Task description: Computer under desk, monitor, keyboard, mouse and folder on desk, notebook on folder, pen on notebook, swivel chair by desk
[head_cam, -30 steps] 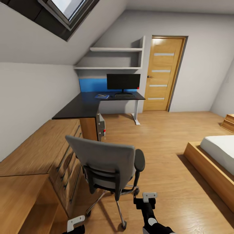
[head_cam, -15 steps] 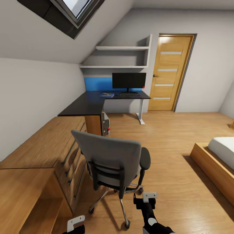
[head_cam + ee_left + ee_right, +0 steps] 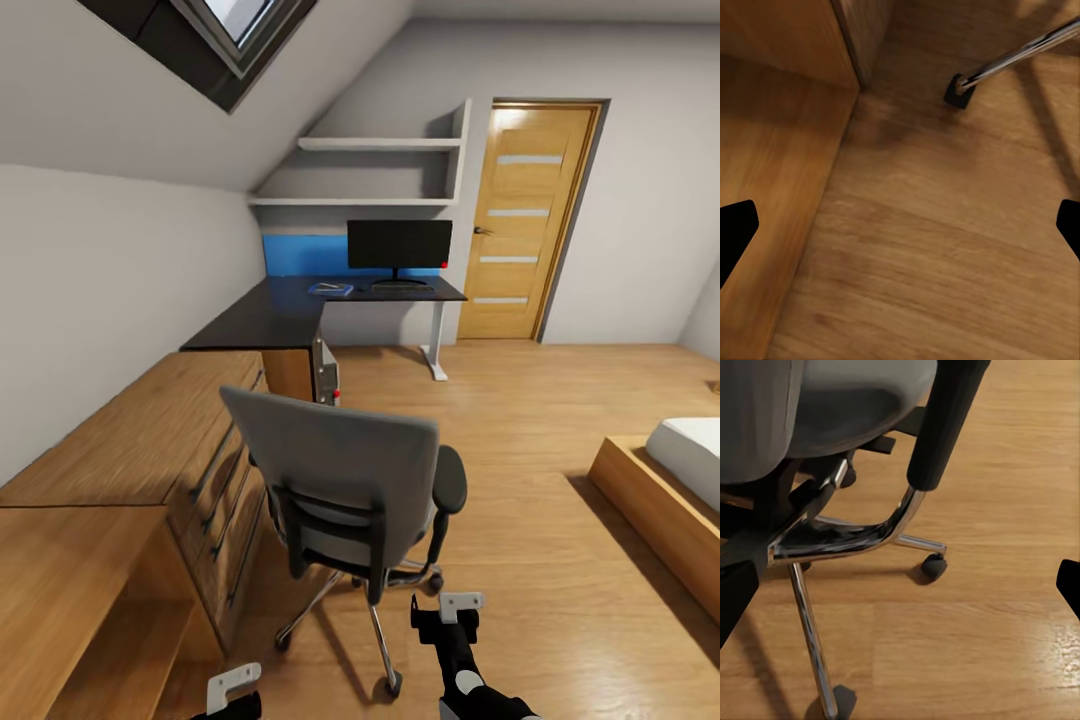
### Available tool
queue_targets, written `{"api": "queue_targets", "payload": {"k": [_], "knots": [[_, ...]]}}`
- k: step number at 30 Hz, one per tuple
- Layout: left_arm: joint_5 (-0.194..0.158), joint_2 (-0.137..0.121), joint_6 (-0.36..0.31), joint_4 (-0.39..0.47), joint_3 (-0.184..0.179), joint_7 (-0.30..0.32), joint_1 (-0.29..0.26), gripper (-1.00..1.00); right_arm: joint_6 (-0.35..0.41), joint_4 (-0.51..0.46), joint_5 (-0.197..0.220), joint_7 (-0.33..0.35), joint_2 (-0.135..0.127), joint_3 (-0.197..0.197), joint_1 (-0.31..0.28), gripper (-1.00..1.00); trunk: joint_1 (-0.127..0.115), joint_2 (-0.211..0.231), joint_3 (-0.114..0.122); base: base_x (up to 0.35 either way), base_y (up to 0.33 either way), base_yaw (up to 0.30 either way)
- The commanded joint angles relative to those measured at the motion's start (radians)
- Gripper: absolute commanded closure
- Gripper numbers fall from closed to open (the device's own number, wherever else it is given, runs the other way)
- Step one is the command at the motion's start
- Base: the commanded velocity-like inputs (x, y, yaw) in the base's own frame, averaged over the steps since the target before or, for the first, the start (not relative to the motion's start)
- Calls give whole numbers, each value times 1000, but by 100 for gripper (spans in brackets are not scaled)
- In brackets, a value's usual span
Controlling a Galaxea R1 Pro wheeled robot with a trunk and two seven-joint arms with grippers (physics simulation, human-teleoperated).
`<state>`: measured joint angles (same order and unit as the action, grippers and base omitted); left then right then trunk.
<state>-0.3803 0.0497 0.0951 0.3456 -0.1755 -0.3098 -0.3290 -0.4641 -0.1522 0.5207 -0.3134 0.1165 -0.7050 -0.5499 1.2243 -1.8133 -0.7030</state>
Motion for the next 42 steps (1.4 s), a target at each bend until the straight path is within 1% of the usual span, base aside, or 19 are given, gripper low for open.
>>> {"api": "queue_targets", "payload": {"k": [1, 9, 17, 42], "knots": [[-10, -1, 5, 0, -9, -6, -1, -100, -2, 0, 5, -6, 0, -9, -1, -100, 4, -8, -4, 0, 0, 78], [-10, -1, 5, -1, -9, -6, -1, -100, -2, 0, 5, -6, 0, -8, -1, -100, 34, -64, -29, 0, 0, 134], [-9, -1, 4, -1, -9, -6, -1, -100, -2, 0, -7, -6, 0, -8, -1, -100, 65, -120, -54, 0, 0, 13], [-11, 8, -1, -2, -12, -6, -1, -100, -4, -1, -8, -6, -1, -8, -1, -100, 161, -295, -133, 0, 0, 0]]}}
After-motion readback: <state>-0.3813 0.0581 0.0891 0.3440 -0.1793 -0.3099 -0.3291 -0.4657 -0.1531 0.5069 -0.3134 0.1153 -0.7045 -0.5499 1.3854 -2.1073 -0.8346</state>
